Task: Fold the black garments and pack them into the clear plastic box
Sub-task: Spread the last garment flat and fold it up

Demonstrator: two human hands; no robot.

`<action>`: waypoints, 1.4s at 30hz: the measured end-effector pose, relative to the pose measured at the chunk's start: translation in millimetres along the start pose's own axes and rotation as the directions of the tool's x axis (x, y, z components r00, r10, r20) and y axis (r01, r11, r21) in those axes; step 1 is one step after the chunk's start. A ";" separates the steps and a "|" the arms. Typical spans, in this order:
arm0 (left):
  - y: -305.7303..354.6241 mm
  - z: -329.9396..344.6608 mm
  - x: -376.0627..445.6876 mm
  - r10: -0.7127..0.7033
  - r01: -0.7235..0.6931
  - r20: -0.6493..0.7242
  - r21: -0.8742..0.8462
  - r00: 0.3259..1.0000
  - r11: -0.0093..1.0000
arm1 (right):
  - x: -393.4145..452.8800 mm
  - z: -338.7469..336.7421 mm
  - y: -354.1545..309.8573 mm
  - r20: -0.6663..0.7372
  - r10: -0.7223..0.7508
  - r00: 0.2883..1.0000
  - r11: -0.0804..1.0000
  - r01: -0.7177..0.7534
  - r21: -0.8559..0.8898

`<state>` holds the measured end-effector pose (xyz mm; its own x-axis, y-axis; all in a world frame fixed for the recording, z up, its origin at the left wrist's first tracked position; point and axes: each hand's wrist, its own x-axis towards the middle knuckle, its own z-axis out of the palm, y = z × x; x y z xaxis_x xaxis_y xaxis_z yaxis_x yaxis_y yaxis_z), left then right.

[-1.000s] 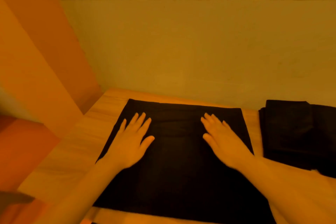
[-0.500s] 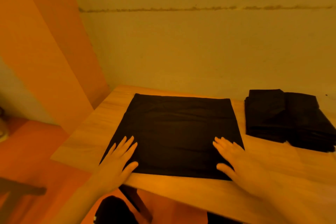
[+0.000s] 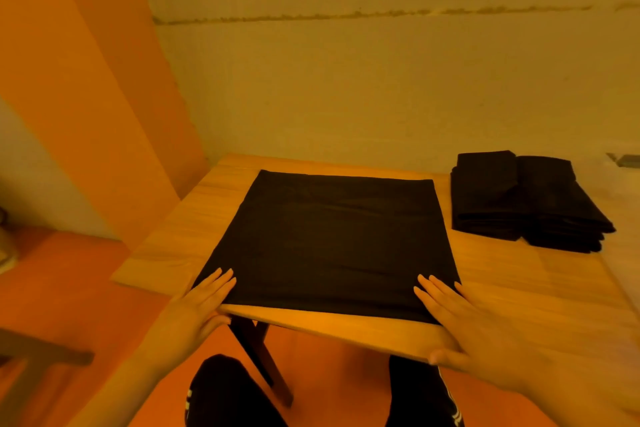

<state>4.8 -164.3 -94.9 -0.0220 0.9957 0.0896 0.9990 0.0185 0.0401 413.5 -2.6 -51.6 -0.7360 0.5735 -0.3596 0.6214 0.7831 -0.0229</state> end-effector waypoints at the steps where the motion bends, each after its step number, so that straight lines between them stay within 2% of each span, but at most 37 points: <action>1: -0.5 -1.8 -2.0 -0.009 0.009 -0.003 0.020 1.000 1.000 | -3.4 2.5 -4.0 -0.012 -0.006 1.000 1.000 0.006 -0.025; 3: -2.6 -1.9 -6.3 -0.008 0.012 -0.070 0.049 0.998 0.999 | -11.3 11.7 -13.1 -0.179 -0.011 0.984 0.996 -0.005 -0.088; 5: -5.6 2.9 -11.0 0.015 -0.002 -0.162 0.080 0.987 0.997 | -13.8 22.3 -20.4 -0.208 0.112 0.972 0.991 -0.124 -0.044; 8: -8.6 5.9 -12.1 0.017 -0.004 -0.244 0.054 0.970 0.999 | -12.2 42.3 -24.2 -0.322 0.111 0.940 0.992 -0.122 -0.016; 12: -12.4 6.4 -12.9 -0.029 0.032 -0.263 0.008 0.964 0.999 | -17.5 42.7 -27.5 -0.333 0.133 0.933 0.986 -0.090 0.141; 16: -18.7 10.3 -20.2 -0.086 0.065 -0.376 -0.068 0.923 0.996 | -22.4 47.4 -29.4 -0.349 0.162 0.923 0.975 -0.095 0.201; 21: -14.2 1.6 -25.9 -0.160 0.110 -0.363 -0.155 0.918 0.982 | -37.5 51.7 -28.3 -0.414 0.114 0.903 0.978 -0.029 0.206; 24: -9.1 -11.1 -24.8 -0.244 0.169 -0.342 -0.235 0.907 0.957 | -38.7 48.9 -27.5 -0.530 0.192 0.826 0.942 -0.004 0.336; 26: -1.6 -26.6 -20.6 -0.326 0.206 -0.348 -0.339 0.879 0.918 | -37.0 27.3 -26.0 -0.555 0.302 0.775 0.896 -0.033 0.442; 29: 4.7 -58.0 -4.2 -0.436 0.218 -0.386 -0.492 0.813 0.843 | -28.1 -20.0 -13.4 -0.474 0.398 0.785 0.797 -0.039 0.603; 32: 0.1 -100.0 22.8 -0.504 0.228 -0.372 -0.582 0.779 0.781 | -17.0 -76.5 0.4 -0.551 0.441 0.708 0.756 0.038 0.654; 35: -4.1 -143.8 45.0 -0.515 0.240 -0.307 -0.622 0.800 0.745 | -10.9 -129.2 8.5 -0.609 0.477 0.633 0.700 0.145 0.699; 38: -8.8 -182.7 59.1 -0.556 0.228 -0.275 -0.706 0.784 0.670 | -7.9 -173.2 17.3 -0.615 0.514 0.598 0.630 0.223 0.744; 42: -12.3 -225.8 77.1 -0.619 0.092 -0.301 -0.849 0.725 0.520 | -9.4 -214.3 25.8 -0.621 0.550 0.558 0.574 0.287 0.766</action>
<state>-17.8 -108.2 136.2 -0.6463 0.6834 0.3396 0.4854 0.0247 0.8740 378.9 63.7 151.1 -0.2358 0.9001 0.3664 0.3512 0.4305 -0.8315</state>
